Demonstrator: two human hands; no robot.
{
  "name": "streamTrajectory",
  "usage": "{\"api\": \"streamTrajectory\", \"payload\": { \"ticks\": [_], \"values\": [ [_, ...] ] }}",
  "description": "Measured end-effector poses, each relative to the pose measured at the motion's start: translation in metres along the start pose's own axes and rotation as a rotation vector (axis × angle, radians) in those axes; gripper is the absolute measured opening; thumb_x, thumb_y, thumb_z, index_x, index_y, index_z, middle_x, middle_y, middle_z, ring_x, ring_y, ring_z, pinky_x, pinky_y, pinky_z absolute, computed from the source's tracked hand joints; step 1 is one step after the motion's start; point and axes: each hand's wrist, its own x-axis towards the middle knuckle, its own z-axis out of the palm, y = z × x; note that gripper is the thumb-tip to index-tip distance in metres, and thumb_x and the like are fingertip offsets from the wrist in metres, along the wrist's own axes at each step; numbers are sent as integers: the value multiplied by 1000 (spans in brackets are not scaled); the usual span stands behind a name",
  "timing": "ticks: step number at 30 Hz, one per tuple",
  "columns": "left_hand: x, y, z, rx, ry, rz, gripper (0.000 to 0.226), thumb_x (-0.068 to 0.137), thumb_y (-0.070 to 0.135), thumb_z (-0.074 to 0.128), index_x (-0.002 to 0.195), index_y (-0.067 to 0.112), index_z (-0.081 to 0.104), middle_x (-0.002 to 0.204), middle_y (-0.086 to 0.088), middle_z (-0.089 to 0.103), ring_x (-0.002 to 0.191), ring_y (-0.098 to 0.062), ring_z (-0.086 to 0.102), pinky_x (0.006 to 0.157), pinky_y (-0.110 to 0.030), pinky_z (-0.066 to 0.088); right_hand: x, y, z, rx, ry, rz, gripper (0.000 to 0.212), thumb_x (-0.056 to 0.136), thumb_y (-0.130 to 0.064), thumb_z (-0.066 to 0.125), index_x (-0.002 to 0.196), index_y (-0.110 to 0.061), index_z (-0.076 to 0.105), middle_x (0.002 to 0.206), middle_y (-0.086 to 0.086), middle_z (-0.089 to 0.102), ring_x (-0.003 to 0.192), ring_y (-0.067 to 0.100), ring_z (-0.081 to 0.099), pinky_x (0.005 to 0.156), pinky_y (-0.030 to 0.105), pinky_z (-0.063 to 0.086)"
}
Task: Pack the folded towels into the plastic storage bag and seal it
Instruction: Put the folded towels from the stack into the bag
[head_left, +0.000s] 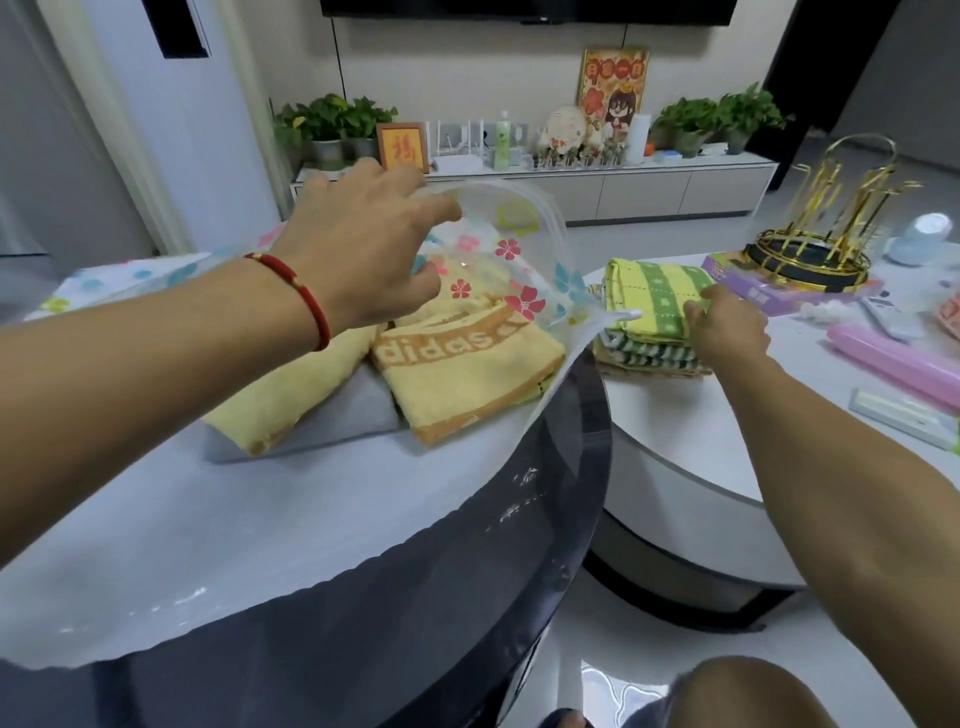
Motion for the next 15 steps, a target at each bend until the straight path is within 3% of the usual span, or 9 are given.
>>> {"api": "streamTrajectory", "payload": {
  "ticks": [3, 8, 10, 12, 15],
  "values": [
    [1, 3, 5, -2, 19, 5, 51, 86, 46, 53, 134, 27, 51, 120, -9, 57, 103, -32, 51, 78, -51, 45, 14, 2, 5, 8, 24, 81, 39, 101, -36, 57, 136, -20, 57, 137, 26, 56, 128, 47, 48, 105, 48, 39],
    [-1, 5, 10, 34, -8, 4, 52, 87, 46, 50, 136, 28, 48, 123, -8, 55, 106, -33, 50, 78, -49, 46, 18, -3, -4, 77, -21, 99, 55, 88, -22, 72, 139, -31, 53, 134, 17, 59, 130, 41, 46, 101, 47, 42],
    [-2, 5, 8, 39, -12, 3, 51, 87, 44, 50, 135, 28, 48, 125, -8, 55, 106, -33, 50, 79, -49, 46, 14, -6, -13, 227, -36, 49, 56, 84, -9, 72, 134, -29, 56, 121, 17, 61, 102, 33, 60, 76, 39, 55],
    [-5, 3, 3, 62, -9, 17, 48, 86, 39, 53, 132, 26, 51, 123, -9, 55, 104, -34, 51, 79, -50, 45, 5, -10, -25, 387, -71, 22, 56, 84, -1, 71, 133, -26, 59, 110, 12, 59, 74, 20, 58, 56, 35, 54],
    [-12, -6, -8, 146, 2, 53, 40, 83, 30, 57, 123, 24, 57, 122, -9, 55, 101, -34, 50, 78, -48, 43, -16, -14, -51, 714, -199, 55, 49, 90, 4, 64, 130, -23, 66, 110, 13, 61, 80, 25, 62, 69, 43, 61]
  ]
}}
